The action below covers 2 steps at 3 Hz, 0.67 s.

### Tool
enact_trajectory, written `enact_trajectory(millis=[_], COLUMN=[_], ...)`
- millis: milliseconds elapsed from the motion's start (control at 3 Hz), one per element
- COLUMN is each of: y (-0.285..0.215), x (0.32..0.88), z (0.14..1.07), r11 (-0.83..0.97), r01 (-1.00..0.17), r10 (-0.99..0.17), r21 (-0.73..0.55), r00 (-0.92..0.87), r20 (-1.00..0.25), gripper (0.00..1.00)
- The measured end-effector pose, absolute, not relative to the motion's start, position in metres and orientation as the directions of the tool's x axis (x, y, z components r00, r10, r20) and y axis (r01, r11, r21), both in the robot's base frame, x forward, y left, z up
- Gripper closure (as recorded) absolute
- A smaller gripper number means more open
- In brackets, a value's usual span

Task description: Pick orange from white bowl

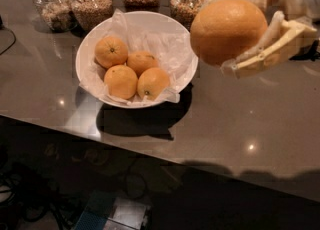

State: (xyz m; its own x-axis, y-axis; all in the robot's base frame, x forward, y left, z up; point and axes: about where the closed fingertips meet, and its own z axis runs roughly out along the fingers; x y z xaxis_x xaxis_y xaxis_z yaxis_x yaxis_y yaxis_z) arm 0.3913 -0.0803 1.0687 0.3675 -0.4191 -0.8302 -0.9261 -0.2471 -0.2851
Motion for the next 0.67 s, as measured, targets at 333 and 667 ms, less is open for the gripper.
enact_trajectory(millis=[333,667], y=[-0.0759,-0.0733], x=[0.3338,0.3366], z=[1.0584,1.0603], r11=[-0.219,-0.207], r01=[-0.939,-0.939], r10=[-0.386,-0.390], r21=[-0.266,-0.273], r00=[0.333,0.336], r20=[-0.860,-0.858], gripper=[1.00,1.00])
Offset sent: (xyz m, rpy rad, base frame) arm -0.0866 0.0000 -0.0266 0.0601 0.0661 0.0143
